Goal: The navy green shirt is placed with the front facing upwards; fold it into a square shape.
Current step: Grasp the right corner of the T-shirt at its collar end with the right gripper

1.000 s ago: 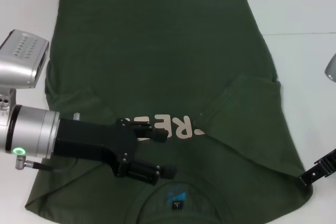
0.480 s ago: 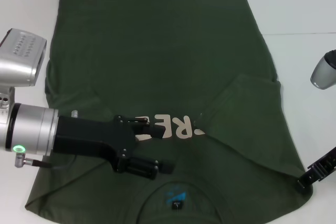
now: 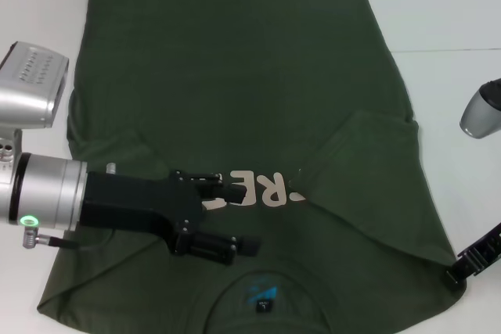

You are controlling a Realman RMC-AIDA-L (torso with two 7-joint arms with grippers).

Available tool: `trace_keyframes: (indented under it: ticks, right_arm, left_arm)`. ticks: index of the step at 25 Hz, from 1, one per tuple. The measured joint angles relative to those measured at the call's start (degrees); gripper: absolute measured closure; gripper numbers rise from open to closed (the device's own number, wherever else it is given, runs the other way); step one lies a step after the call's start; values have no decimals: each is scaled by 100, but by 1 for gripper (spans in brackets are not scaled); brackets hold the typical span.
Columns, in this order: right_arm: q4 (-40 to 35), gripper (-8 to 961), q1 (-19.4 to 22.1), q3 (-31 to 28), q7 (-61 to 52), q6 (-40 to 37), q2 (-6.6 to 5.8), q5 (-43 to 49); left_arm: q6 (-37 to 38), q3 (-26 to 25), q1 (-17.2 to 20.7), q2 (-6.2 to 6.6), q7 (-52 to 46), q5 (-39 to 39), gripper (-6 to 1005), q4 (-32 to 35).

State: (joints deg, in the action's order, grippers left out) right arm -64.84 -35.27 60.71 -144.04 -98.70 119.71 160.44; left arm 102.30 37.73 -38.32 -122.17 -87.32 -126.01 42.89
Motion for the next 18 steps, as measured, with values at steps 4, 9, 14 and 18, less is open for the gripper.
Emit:
trace_keyframes:
  ticks: [4, 9, 14, 18]
  right_arm:
    - [-32, 547, 41, 6, -10, 31, 0, -9]
    - [-40, 691, 49, 8, -16, 64, 0, -1]
    - [-19, 831, 48, 1, -17, 88, -1, -2]
    - [-37, 885, 48, -42, -2, 101, -5, -3]
  left_arm:
    - [-15, -50, 0, 11, -1, 34, 96, 0]
    - [-83, -123, 46, 16, 3, 39, 99, 0]
    - [-144, -158, 131, 12, -136, 40, 102, 33]
    - [-268, -235, 289, 49, -1177, -69, 105, 413]
